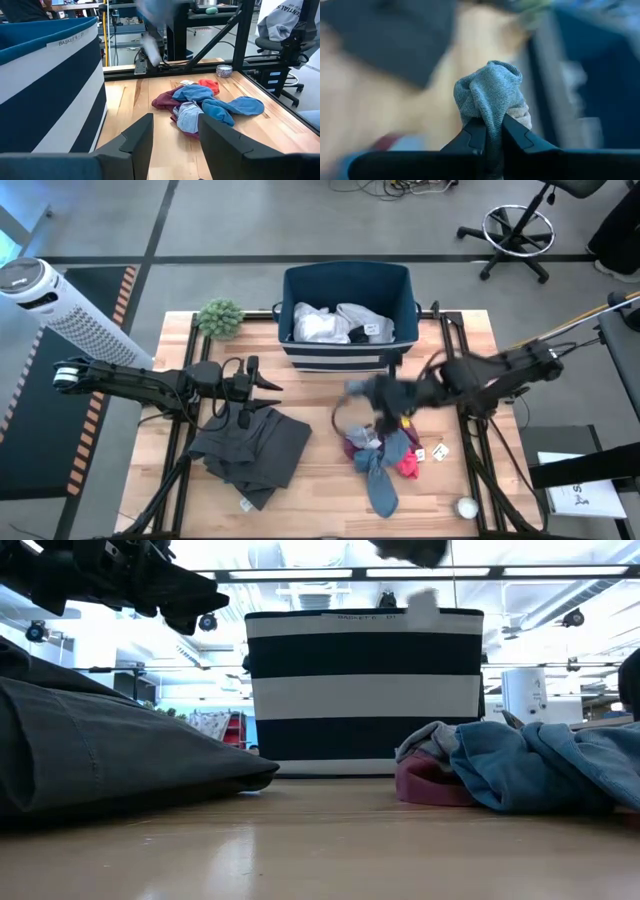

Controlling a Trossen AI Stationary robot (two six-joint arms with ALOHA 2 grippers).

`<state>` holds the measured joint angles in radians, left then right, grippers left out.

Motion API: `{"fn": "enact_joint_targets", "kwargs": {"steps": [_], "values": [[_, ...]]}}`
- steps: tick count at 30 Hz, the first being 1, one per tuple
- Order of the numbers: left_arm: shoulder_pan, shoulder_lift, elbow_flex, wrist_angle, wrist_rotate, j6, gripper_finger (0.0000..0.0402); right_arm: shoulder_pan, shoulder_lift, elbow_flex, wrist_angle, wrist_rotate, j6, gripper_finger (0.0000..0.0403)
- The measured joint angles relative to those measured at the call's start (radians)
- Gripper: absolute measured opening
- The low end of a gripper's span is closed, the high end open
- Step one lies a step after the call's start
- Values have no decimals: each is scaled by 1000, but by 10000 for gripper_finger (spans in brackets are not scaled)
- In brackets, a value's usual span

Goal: Sort clothes
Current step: Put the gray sock into the blue laundry organizer, then put the light gray sock into the blue laundry organizer

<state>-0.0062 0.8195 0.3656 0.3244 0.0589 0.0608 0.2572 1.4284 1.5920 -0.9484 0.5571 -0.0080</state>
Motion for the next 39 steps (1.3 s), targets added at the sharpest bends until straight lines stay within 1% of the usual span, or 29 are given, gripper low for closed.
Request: {"fn": "enact_joint_targets", "kwargs": {"steps": [1,3,6,8,12,15,19,21,24,28,31,34,37,39], "values": [[0,0,0,0,0,0,146,-31,0,20,12,21,-33,9],[0,0,0,0,0,0,147,-100,0,58,57,24,-92,9],[0,0,0,0,0,0,143,-207,0,101,132,-10,-193,9],[0,0,0,0,0,0,140,-281,6,123,178,-67,-244,9],[0,0,0,0,0,0,135,-425,25,140,226,-202,-280,9],[0,0,0,0,0,0,134,-522,46,131,221,-271,-281,9],[0,3,0,1,0,0,137,-624,85,102,209,-433,-279,9],[0,15,0,4,-2,0,136,-659,112,93,214,-489,-249,16],[0,48,0,11,-23,1,132,-693,153,90,198,-538,-219,47],[0,117,16,13,-42,0,130,-700,197,89,191,-540,-185,114],[-1,186,68,11,-42,7,134,-696,207,89,192,-545,-186,169],[-10,266,146,-26,-43,39,139,-695,200,89,189,-553,-188,212],[-32,356,234,-56,-42,91,146,-692,157,89,172,-591,-195,233],[-53,415,287,-59,-42,124,152,-682,112,89,143,-593,-198,229]]}}
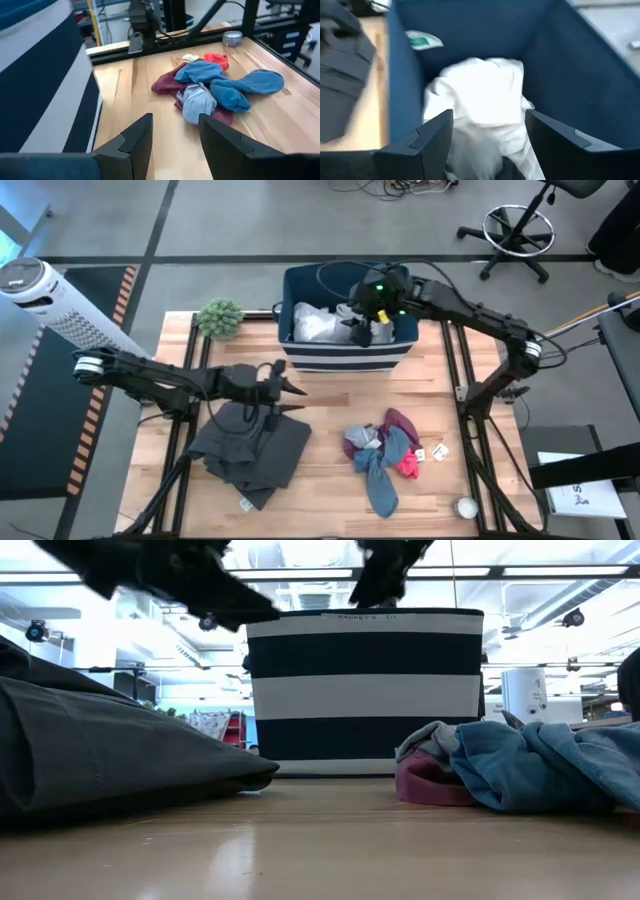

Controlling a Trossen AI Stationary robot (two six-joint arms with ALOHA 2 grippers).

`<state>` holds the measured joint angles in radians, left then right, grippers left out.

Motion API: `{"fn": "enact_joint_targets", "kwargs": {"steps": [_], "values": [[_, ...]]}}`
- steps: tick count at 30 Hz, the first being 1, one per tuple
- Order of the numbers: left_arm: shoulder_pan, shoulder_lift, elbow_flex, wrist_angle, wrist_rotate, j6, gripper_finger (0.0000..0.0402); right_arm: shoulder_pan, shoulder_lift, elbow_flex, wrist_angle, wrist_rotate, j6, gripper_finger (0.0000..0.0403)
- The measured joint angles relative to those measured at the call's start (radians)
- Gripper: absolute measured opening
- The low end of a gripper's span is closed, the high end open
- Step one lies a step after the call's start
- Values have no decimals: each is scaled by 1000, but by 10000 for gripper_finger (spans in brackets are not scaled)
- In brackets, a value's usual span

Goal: Sort clothes
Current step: Put the light gray sock into the blue laundry organizer

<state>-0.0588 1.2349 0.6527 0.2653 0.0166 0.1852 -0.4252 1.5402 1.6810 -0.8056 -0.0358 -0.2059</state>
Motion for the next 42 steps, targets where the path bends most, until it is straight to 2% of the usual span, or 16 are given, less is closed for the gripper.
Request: {"fn": "enact_joint_targets", "kwargs": {"steps": [4,7,10,13,18,24,29,34,37,42], "values": [[-53,127,100,0,19,44,172,40,-109,-34,-51,-13,-3,189],[-78,233,163,1,24,61,189,80,-206,-106,-41,-46,21,161],[-80,348,219,0,32,68,206,121,-302,-207,7,-46,67,150],[-79,457,284,-1,52,63,221,160,-388,-324,92,-43,114,157],[-81,602,388,3,82,56,240,221,-507,-511,215,-43,178,192],[-80,733,496,-41,99,50,240,293,-596,-684,351,-43,226,234],[-80,819,581,-109,99,48,216,341,-625,-757,400,-9,241,245],[-80,871,642,-162,92,32,175,384,-628,-767,403,12,247,234],[-80,870,661,-191,48,32,128,403,-629,-767,409,18,250,225],[-75,807,658,-217,47,34,19,424,-635,-756,416,39,248,213]]}}
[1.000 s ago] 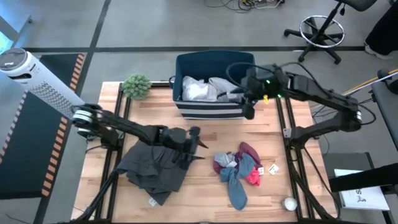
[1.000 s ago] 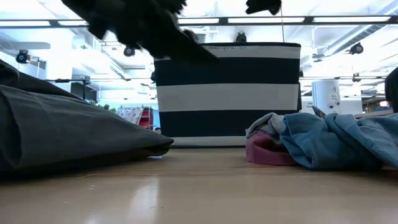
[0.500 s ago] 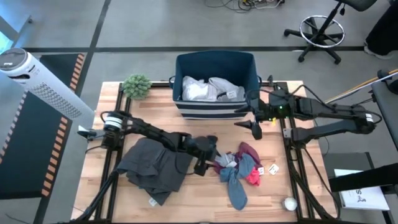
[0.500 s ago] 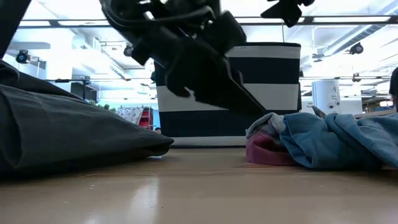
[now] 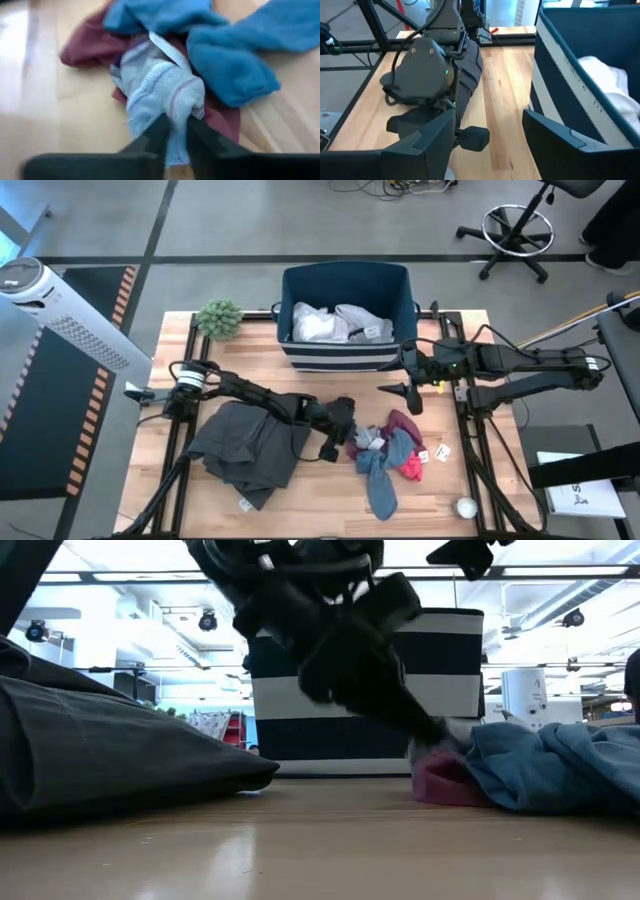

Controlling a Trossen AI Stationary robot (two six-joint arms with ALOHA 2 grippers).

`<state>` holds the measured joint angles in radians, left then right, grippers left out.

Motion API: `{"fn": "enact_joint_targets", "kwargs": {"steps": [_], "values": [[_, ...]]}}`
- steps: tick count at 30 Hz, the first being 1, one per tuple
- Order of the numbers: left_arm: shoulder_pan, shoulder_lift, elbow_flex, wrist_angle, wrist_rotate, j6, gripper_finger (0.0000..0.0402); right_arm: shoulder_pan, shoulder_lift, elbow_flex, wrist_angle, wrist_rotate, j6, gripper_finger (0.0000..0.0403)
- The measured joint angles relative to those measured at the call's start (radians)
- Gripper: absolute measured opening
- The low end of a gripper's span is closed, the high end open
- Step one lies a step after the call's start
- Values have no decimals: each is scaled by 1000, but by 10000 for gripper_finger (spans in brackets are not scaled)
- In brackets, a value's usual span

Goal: Sort clothes
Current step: Put the light gray sock into the blue laundry organizer

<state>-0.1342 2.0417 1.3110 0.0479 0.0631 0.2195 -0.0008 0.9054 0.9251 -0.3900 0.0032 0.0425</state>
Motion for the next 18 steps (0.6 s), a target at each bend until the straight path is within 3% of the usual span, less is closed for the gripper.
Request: {"fn": "enact_joint_targets", "kwargs": {"steps": [5,12,18], "values": [[2,-99,-19,-53,-29,-12,5,10,-1,22,1,0,-5,208],[8,-315,-40,-116,-152,-12,1,10,-1,51,-3,0,-27,209],[83,-486,-64,-113,-238,7,1,12,1,62,-1,0,-40,204]]}}
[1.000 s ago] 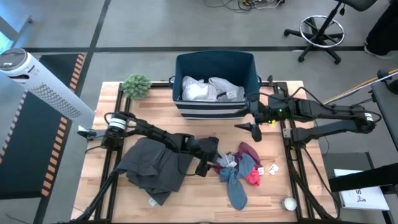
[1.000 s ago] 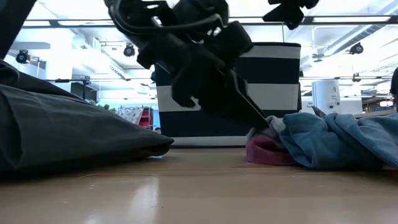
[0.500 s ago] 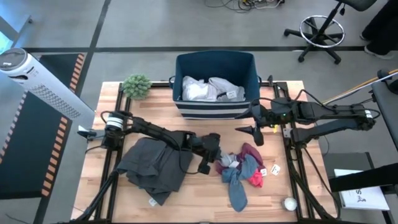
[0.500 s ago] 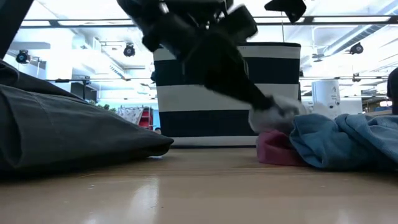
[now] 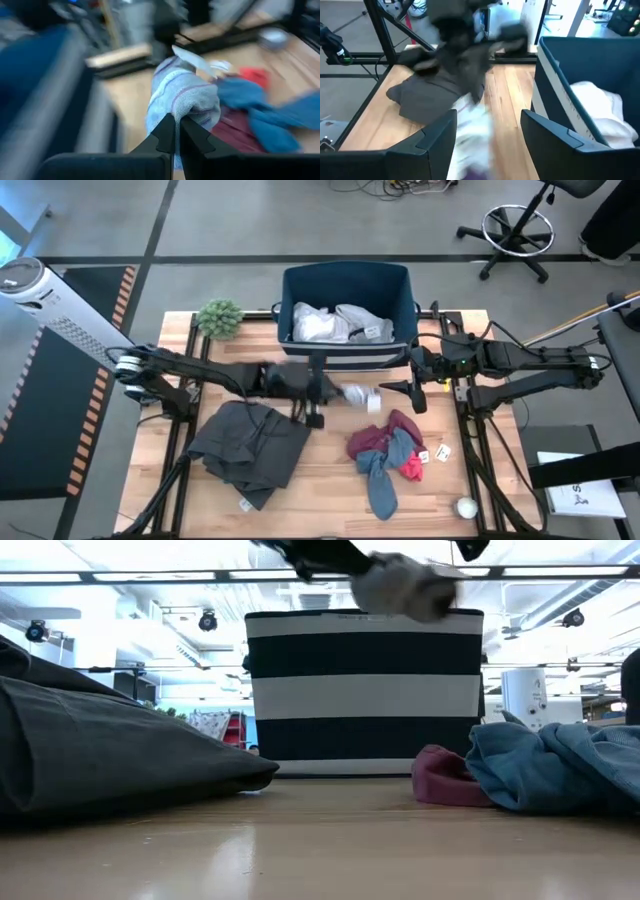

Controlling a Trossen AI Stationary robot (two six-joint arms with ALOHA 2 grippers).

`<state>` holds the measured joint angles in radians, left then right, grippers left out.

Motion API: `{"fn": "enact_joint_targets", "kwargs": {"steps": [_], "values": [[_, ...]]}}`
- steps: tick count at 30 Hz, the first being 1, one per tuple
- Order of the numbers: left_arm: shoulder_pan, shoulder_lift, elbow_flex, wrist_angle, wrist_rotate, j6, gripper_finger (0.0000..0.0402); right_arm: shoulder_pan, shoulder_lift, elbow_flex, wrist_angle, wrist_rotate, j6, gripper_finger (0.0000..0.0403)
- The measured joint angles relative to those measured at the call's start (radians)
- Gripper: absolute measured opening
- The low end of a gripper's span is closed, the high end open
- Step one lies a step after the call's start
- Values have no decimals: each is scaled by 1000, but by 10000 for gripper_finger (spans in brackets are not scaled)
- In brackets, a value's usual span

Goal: Sort clothes
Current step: Put the light gray sock into the blue laundry organizer, then put the blue sock into the blue laundry organizer

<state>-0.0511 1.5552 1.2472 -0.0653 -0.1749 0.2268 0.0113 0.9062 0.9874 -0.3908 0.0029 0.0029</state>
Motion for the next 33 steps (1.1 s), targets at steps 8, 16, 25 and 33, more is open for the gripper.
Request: {"fn": "enact_joint_targets", "kwargs": {"steps": [8,16,25,33], "values": [[200,-123,-1,25,0,40,0,0,6,6,0,0,-3,204],[411,-89,73,8,135,52,0,0,12,7,0,0,-6,204],[487,-53,67,-28,169,49,47,0,13,7,-61,0,-4,204],[446,-58,66,-44,172,77,184,20,14,7,-115,-2,12,204]]}}
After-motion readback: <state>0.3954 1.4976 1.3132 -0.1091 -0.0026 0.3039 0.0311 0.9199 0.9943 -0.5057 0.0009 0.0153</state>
